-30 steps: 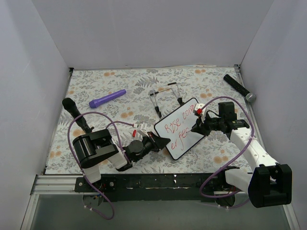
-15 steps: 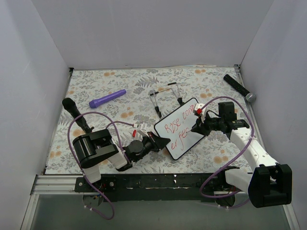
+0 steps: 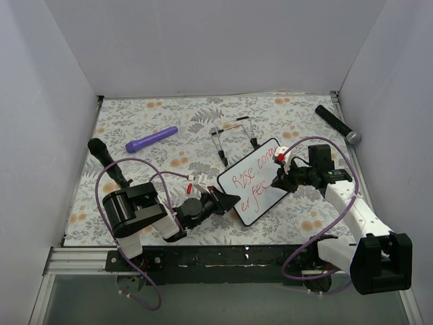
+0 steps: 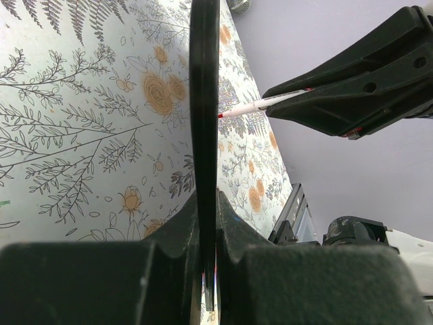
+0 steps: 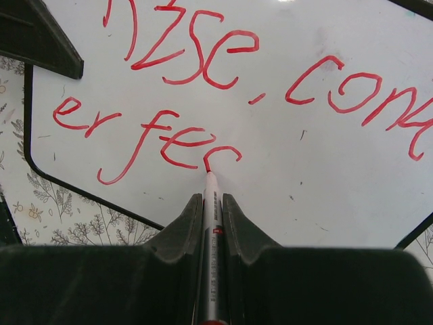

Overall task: Write a sentence on the whiteboard
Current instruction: Write on the whiteboard with the whiteboard.

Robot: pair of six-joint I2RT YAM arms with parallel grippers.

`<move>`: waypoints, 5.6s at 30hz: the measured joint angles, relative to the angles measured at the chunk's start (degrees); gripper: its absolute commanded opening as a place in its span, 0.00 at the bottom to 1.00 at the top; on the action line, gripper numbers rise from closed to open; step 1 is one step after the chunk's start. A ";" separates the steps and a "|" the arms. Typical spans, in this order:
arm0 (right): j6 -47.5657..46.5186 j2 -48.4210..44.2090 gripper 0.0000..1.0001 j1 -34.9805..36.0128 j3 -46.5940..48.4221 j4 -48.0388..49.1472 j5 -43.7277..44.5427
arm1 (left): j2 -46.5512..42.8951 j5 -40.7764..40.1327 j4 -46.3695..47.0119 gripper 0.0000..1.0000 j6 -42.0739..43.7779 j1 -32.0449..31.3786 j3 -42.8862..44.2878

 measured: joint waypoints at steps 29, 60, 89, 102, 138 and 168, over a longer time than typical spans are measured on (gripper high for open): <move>3.69 -0.39 0.01 -0.02 0.02 1.70 2.49 | 0.00 0.04 0.02 0.00 -0.02 0.02 0.00; 3.82 -0.63 0.01 0.13 0.02 6.23 3.39 | 0.02 0.17 0.09 0.00 0.00 0.02 0.02; -1.22 -0.61 0.01 -0.35 0.02 1.42 2.27 | 0.33 0.09 0.22 0.00 -0.48 0.02 -0.26; -1.66 -0.63 0.01 -1.81 0.00 -0.26 3.17 | 0.31 0.11 0.31 0.00 -0.39 0.02 -0.35; 1.86 -6.40 0.01 -4.48 1.99 4.55 -4.33 | -0.07 0.52 0.37 0.00 0.87 0.00 -0.33; -2.25 1.95 0.01 -7.21 1.95 0.26 -7.15 | -0.22 0.74 0.35 0.00 1.09 0.00 -0.33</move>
